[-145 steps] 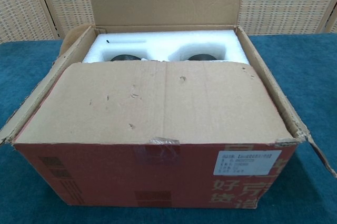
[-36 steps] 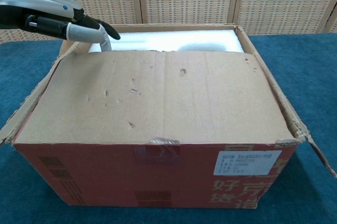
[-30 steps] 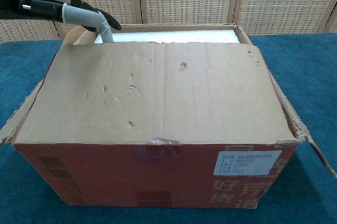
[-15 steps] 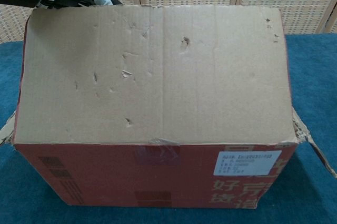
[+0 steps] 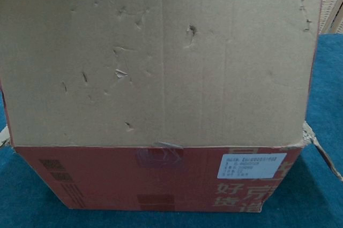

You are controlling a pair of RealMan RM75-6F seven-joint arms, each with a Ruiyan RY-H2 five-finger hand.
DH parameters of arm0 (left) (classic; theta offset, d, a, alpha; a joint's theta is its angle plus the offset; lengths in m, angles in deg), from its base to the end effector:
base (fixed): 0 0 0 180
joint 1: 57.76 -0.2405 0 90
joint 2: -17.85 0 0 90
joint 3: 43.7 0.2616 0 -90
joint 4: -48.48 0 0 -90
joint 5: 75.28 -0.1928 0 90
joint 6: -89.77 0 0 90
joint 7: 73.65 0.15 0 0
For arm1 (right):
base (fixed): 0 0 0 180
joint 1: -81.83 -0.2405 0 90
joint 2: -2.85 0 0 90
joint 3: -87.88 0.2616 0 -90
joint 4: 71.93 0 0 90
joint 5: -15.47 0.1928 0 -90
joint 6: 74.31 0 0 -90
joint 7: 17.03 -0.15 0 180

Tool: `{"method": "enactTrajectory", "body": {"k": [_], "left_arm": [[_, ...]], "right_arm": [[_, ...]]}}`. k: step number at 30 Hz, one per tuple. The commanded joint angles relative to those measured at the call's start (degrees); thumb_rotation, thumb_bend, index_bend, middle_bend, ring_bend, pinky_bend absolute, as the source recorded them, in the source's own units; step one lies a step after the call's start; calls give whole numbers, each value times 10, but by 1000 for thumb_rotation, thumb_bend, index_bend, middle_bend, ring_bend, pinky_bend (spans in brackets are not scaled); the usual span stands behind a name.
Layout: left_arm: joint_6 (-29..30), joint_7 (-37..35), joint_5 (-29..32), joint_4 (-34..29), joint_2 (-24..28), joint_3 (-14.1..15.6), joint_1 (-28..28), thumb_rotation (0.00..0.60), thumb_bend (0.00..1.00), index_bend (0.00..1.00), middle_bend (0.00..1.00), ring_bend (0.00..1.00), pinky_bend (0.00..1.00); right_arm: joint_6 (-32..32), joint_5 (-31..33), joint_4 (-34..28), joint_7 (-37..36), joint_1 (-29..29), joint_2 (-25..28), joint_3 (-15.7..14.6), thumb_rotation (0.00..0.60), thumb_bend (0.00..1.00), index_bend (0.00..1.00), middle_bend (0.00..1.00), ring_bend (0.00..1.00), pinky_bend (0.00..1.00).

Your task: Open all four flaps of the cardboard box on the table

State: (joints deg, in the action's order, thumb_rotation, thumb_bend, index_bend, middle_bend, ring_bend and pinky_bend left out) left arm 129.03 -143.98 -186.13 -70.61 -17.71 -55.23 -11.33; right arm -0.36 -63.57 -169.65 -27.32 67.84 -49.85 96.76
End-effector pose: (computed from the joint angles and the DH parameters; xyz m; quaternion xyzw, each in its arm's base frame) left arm -0.0625 0.2653 0.1729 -0.7328 -0.5687 -0.3704 0.0495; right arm -0.2802 -0.2514 0.2284 0.5863 -0.4148 0.4230 0.5525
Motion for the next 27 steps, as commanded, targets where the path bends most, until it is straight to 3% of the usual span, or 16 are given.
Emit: {"method": "enactTrajectory", "body": {"k": [1, 12, 22, 27], "left_arm": [[97, -131, -122, 47, 24, 73, 37, 128, 430, 348, 63, 0, 0], [191, -223, -224, 92, 26, 150, 92, 128, 427, 348, 63, 0, 0], [173, -227, -269, 88, 12, 201, 138, 129, 426, 348, 63, 0, 0], [154, -204, -255, 85, 5, 215, 155, 130, 425, 349, 63, 0, 0]], "right_arm": [[-1, 1, -1, 1, -1, 1, 0, 600, 1000, 0, 0, 0, 0], [-2, 4, -4, 6, -1, 1, 1, 600, 1000, 0, 0, 0, 0], [-3, 4, -1, 3, -1, -1, 0, 600, 1000, 0, 0, 0, 0], [-2, 5, 2, 0, 0, -2, 0, 600, 1000, 0, 0, 0, 0]]}}
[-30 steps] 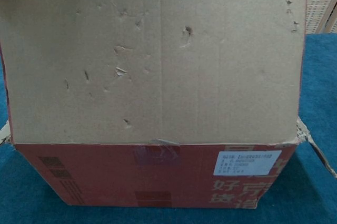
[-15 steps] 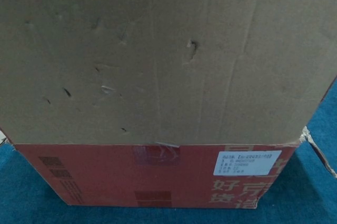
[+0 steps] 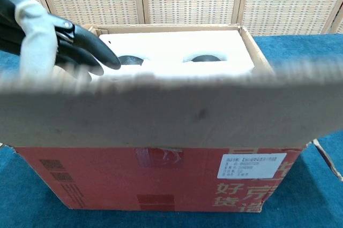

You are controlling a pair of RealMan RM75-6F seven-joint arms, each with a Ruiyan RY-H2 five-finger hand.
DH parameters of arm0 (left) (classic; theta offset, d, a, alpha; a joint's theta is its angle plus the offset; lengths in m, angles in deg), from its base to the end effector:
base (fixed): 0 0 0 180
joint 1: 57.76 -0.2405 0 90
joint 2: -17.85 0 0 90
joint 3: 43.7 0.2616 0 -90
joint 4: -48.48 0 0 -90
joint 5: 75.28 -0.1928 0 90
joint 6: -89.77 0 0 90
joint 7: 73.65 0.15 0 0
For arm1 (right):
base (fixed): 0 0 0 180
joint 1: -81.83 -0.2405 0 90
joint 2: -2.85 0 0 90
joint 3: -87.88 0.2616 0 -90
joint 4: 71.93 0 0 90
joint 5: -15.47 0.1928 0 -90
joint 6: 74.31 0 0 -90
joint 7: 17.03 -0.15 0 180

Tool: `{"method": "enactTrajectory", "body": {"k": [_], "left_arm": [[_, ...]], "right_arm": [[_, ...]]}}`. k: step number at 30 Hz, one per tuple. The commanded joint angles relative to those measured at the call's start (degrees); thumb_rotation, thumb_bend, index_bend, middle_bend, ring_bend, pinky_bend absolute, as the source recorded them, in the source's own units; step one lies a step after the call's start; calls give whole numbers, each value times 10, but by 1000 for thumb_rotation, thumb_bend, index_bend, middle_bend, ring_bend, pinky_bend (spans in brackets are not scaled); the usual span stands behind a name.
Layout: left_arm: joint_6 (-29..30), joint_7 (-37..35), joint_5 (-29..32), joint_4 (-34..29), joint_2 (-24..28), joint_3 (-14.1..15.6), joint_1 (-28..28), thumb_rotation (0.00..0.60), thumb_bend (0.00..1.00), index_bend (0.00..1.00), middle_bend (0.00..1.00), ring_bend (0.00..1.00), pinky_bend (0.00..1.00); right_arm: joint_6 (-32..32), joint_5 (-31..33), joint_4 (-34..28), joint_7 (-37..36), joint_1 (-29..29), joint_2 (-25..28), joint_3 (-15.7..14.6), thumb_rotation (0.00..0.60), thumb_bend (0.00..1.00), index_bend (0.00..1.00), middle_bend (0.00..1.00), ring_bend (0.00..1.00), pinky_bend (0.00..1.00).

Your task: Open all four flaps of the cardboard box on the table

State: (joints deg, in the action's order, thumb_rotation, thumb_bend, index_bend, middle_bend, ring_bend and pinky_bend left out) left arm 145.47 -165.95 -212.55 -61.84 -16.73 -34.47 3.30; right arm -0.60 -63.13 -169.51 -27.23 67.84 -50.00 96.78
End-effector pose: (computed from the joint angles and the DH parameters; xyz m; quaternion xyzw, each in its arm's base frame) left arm -0.0766 0.2343 0.1707 0.7876 0.5559 0.2532 0.0810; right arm -0.2818 -0.2516 0.2279 0.5843 -0.4175 0.4209 0.5542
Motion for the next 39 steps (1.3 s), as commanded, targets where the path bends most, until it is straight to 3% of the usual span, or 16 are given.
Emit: {"method": "enactTrajectory", "body": {"k": [1, 11, 13, 15, 18, 24, 28, 32, 39], "left_arm": [[-13, 22, 14, -3, -5, 8, 9, 130, 424, 349, 63, 0, 0], [-64, 176, 118, -27, 1, -10, -14, 120, 419, 349, 63, 0, 0], [-73, 246, 162, -35, 6, -21, -36, 116, 415, 348, 63, 0, 0], [-73, 366, 240, -39, 15, -37, -86, 116, 412, 339, 63, 0, 0], [-19, 573, 356, -65, -6, -59, -176, 121, 407, 317, 63, 0, 0], [105, 824, 474, -81, -76, -77, -286, 152, 394, 311, 63, 0, 0], [158, 904, 506, -76, -105, -78, -331, 154, 383, 285, 63, 0, 0], [208, 969, 541, -55, -126, -75, -377, 155, 339, 208, 53, 0, 0], [274, 1025, 574, -27, -168, -83, -430, 153, 214, 120, 21, 0, 0]], "right_arm": [[0, 0, 1, -2, 0, 0, 0, 600, 1000, 0, 0, 0, 0], [0, 1, 11, -12, 2, -2, 0, 600, 1000, 0, 0, 0, 0], [0, 1, 13, -14, 3, -3, -1, 600, 1000, 0, 0, 0, 0], [0, 1, 18, -17, 3, -6, -1, 600, 1000, 0, 0, 0, 0], [2, 1, 26, -20, 4, -12, -1, 600, 1000, 0, 0, 0, 0], [4, -1, 34, -14, 4, -20, -2, 600, 1000, 0, 0, 0, 0], [10, 1, 37, -2, 4, -25, 0, 600, 963, 0, 0, 0, 0], [21, 1, 38, 18, 8, -30, 0, 600, 828, 0, 0, 0, 0], [30, 7, 33, 51, 14, -36, -2, 600, 677, 0, 0, 0, 0]]}}
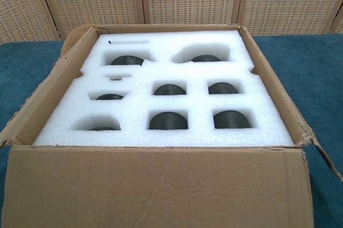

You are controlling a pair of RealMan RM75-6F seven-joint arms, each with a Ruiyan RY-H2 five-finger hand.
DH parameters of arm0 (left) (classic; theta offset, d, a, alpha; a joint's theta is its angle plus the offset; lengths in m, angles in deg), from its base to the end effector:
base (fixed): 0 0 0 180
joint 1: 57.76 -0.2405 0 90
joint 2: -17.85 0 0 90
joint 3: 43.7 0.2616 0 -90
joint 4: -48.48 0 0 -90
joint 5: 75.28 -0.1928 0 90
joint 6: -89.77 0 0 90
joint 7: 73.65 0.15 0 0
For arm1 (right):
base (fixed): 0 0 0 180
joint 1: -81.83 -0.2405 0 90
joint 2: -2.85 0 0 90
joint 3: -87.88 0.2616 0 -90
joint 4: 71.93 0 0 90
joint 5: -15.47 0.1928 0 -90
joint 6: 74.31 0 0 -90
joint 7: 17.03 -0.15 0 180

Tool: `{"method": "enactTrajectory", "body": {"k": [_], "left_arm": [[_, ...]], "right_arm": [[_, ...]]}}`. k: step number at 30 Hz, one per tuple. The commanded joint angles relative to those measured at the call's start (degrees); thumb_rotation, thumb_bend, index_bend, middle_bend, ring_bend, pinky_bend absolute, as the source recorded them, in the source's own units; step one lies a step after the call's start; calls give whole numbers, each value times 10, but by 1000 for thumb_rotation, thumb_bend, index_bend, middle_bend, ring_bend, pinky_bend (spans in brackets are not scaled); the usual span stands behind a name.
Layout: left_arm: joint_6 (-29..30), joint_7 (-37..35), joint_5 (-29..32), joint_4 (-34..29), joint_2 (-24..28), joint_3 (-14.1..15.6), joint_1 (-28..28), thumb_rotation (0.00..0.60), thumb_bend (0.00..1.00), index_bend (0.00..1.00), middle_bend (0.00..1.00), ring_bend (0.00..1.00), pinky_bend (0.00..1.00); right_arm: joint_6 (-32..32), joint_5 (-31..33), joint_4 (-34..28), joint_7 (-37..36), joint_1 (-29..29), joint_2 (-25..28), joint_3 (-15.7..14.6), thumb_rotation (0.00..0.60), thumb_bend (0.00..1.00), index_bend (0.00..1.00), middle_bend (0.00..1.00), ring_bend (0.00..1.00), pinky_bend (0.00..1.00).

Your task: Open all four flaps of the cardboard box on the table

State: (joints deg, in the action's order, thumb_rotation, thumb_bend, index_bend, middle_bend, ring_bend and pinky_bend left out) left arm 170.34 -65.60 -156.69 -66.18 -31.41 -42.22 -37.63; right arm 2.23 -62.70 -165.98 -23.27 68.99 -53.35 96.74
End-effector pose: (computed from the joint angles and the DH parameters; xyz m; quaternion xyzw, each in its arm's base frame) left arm -0.2163 0.2294 0.2057 -0.6609 -0.3621 -0.3957 0.5250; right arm -0.2948 -0.2481 0.2237 0.5805 -0.3905 0.4089 0.5859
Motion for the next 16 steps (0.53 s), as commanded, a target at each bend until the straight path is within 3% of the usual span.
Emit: {"method": "enactTrajectory", "body": {"k": [1, 8, 16], "left_arm": [[32, 26, 17, 21, -26, -7, -27, 154, 211, 119, 20, 0, 0], [83, 38, 18, 50, -60, -15, -67, 181, 213, 118, 20, 0, 0], [90, 35, 25, 62, -78, -13, -95, 185, 213, 118, 20, 0, 0]], "right_arm": [[2, 3, -4, 15, 2, -3, -3, 600, 673, 0, 0, 0, 0], [11, 3, -11, 49, 7, -12, -6, 600, 720, 0, 0, 0, 0], [23, 7, -18, 73, 16, -19, -9, 600, 724, 0, 0, 0, 0]]}}
